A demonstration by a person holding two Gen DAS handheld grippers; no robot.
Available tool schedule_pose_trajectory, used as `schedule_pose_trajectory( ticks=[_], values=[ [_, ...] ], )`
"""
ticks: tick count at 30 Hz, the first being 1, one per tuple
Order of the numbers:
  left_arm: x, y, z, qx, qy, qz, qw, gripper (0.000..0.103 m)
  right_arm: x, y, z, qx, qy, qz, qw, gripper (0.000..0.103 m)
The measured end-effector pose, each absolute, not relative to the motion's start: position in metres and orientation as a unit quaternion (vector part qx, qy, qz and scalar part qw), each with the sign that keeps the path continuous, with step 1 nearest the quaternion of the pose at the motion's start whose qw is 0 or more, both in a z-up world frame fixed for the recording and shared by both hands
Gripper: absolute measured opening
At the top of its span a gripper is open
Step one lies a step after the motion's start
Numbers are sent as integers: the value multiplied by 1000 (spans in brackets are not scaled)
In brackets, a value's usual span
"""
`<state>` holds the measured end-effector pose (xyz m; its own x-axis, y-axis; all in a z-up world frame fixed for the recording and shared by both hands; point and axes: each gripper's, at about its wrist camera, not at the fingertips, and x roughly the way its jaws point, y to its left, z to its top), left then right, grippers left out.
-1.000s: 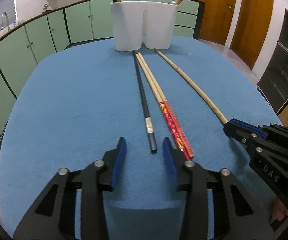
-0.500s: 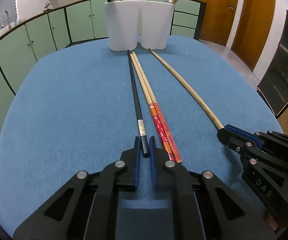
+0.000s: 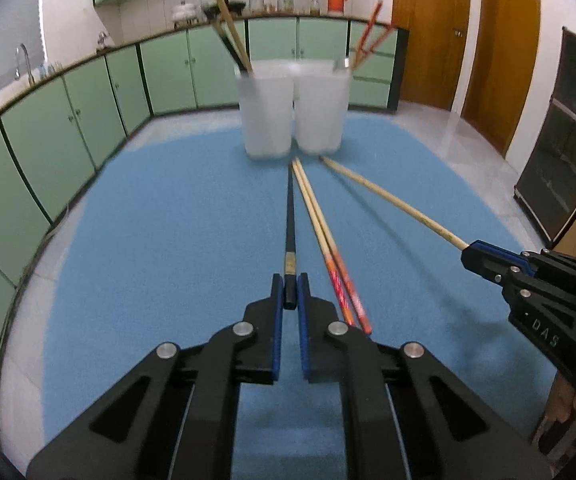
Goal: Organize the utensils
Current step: 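Lift both chopsticks and carry them above the white holder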
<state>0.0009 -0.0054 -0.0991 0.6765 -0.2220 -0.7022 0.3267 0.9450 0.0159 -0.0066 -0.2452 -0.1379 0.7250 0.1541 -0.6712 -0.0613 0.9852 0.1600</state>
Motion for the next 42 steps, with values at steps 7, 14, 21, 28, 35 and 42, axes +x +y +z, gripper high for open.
schedule_pose_trajectory(
  ticks=[7, 14, 21, 28, 35, 42],
  values=[
    [-7, -3, -42, 69, 306, -155, 937, 6, -12, -258, -85, 69, 307, 68, 947, 6],
    [0, -10, -10, 60, 270, -164, 947, 6, -4, -271, -44, 85, 263, 85, 957, 6],
    [10, -17, 8, 54, 254, -172, 950, 6, 11, -274, -16, 88, 245, 99, 961, 6],
    [20, -15, 24, 35, 239, -178, 954, 6, 29, -271, 0, 81, 240, 110, 961, 6],
    [27, -12, 36, 26, 223, -179, 958, 6, 36, -270, 8, 78, 231, 114, 963, 6],
    [39, -13, 53, 17, 198, -177, 964, 6, 42, -269, 28, 76, 207, 115, 969, 6]
  ],
)
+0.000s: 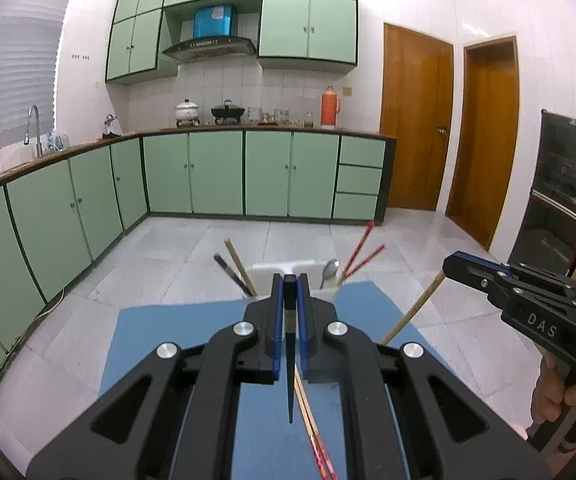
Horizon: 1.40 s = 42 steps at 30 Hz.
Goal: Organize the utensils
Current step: 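Lift both chopsticks and carry them above the white holder, then lower both chopsticks into the holder and open both tools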
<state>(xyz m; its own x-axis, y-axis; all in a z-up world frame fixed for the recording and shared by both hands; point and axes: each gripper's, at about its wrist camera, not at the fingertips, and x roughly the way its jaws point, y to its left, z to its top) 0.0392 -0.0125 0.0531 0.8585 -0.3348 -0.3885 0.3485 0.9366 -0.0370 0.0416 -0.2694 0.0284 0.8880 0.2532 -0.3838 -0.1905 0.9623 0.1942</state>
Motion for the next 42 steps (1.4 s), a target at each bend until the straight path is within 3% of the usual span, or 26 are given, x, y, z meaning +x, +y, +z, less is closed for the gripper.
schedule_pose_trajectory(
  ticks=[22, 37, 42],
  values=[
    [105, -49, 128, -12, 73, -160, 984, 6, 89, -276, 98, 70, 118, 99, 986, 6],
    [165, -60, 98, -20, 90, -149, 985, 6, 143, -274, 112, 51, 106, 89, 989, 6],
    [179, -55, 85, -23, 103, -144, 984, 6, 160, -269, 92, 49, 136, 90, 985, 6]
  ],
)
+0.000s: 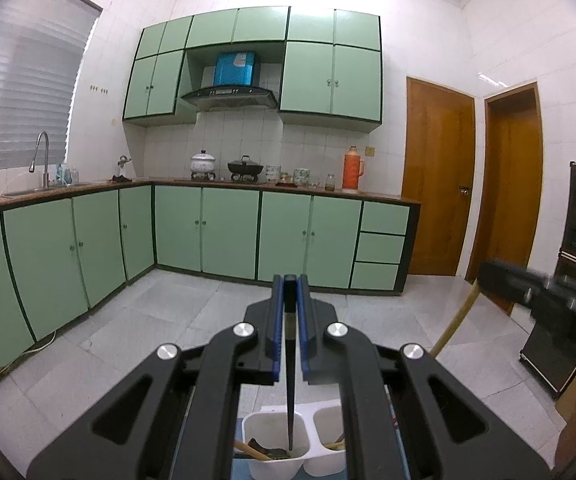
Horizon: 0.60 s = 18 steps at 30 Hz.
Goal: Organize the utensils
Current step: 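Lower both chopsticks into the holder and open both tools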
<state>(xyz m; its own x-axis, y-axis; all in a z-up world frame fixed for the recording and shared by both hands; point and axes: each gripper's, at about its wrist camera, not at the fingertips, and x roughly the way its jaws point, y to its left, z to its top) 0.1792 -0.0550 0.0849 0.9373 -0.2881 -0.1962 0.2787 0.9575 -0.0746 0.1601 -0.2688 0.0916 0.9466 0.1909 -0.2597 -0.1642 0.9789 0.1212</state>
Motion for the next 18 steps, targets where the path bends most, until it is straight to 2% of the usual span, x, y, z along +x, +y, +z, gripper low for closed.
schedule_pose_trajectory(
  ticks=[11, 14, 15, 18],
  values=[
    [202, -49, 42, -15, 174, -141, 975, 7, 182, -261, 29, 51, 215, 97, 970, 7],
    [199, -44, 36, -11, 181, -139, 973, 19, 178, -264, 25, 56, 214, 96, 970, 8],
    [198, -43, 36, -11, 181, -139, 974, 29, 177, -265, 25, 57, 213, 96, 971, 11],
    [187, -37, 40, -8, 170, -140, 975, 35, 168, -270, 29, 60, 200, 85, 974, 19]
  ],
)
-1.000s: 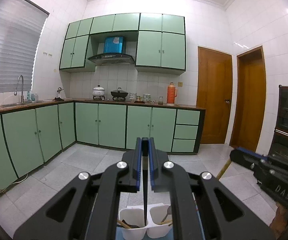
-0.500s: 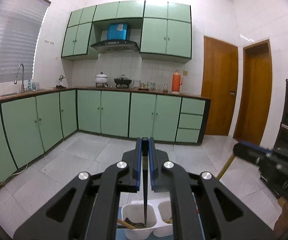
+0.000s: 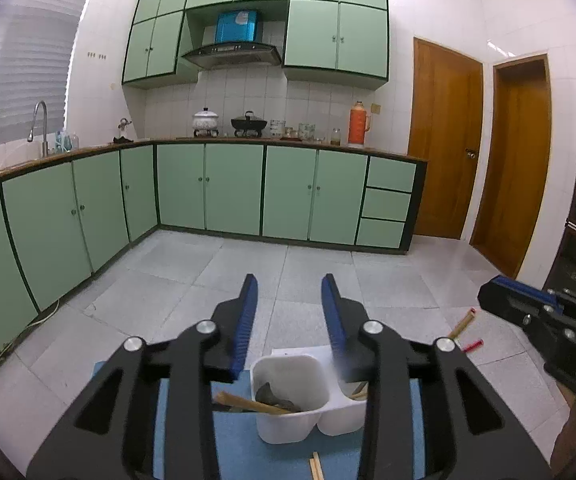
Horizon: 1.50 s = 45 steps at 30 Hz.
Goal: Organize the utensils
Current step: 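Lower both chopsticks into the holder and open both tools, then move both tools back over the two red-patterned chopsticks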
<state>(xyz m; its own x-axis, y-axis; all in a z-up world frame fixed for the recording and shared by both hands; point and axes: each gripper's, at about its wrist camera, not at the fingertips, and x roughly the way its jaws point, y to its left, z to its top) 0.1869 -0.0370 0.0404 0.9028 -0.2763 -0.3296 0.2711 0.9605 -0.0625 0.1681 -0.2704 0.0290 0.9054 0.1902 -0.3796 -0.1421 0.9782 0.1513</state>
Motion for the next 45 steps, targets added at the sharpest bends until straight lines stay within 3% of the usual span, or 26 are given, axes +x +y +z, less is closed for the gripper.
schedule_pose_trajectory(
  ticks=[13, 17, 20, 31, 45],
  values=[
    [110, -18, 33, 25, 147, -129, 980, 71, 100, -281, 5, 49, 201, 50, 977, 52],
    [88, -12, 10, 46, 170, -121, 977, 78, 82, -279, -17, 53, 221, 48, 973, 65],
    [75, -5, -12, 51, 200, -117, 971, 81, 70, -277, -40, 64, 248, 47, 966, 69],
    [45, 22, -97, 58, 321, -106, 940, 81, 34, -244, -117, 40, 336, 58, 939, 68],
    [22, 37, -141, 47, 387, -92, 916, 81, 4, -205, -168, 33, 396, 100, 912, 62]
  ],
)
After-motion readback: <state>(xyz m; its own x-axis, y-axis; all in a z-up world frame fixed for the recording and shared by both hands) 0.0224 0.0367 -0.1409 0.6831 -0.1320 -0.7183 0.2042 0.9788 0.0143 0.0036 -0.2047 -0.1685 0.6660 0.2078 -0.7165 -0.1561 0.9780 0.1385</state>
